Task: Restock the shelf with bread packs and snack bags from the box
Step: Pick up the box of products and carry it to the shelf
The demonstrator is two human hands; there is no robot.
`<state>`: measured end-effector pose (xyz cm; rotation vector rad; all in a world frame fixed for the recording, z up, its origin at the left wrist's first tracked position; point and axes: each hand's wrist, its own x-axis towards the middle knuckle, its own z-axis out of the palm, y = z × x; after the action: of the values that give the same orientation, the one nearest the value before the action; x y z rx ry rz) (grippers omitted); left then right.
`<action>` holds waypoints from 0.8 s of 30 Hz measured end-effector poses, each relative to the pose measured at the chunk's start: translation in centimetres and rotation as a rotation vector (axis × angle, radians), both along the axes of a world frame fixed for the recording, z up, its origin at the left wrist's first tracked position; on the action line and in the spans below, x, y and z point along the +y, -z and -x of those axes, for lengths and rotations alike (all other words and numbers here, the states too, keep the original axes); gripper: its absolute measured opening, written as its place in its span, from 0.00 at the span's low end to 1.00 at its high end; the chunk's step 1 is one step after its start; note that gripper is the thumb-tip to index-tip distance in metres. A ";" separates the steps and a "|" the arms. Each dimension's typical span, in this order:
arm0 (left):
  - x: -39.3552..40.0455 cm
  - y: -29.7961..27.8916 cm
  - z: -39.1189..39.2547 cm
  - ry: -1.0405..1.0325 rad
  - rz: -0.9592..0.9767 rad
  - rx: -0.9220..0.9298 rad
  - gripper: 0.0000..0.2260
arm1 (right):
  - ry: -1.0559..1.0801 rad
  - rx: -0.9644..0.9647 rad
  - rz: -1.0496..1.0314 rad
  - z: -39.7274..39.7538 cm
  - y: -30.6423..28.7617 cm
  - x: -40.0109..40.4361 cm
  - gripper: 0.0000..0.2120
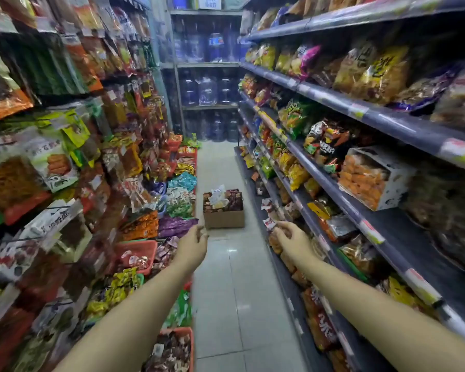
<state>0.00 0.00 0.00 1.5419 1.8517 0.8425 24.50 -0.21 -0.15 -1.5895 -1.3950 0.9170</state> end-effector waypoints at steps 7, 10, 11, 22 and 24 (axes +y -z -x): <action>15.8 2.0 -0.6 -0.061 0.036 0.041 0.16 | -0.053 -0.014 0.085 -1.6 1.4 16.1 0.15; 21.6 1.8 -0.8 -0.083 0.049 -0.005 0.16 | -0.100 -0.031 0.131 -2.2 2.0 23.2 0.16; 23.4 1.9 -0.9 -0.085 0.039 -0.020 0.16 | -0.112 -0.031 0.143 -2.4 2.4 25.5 0.16; 46.8 6.1 2.8 -0.103 0.078 0.001 0.18 | -0.139 -0.086 0.178 1.3 6.0 49.4 0.22; 52.1 7.1 4.1 -0.099 0.095 -0.029 0.19 | -0.122 -0.061 0.177 2.9 6.5 54.0 0.19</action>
<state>-4.15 52.09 -7.14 1.3832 1.9320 0.8048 21.64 53.78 -6.61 -1.6902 -1.5018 1.0983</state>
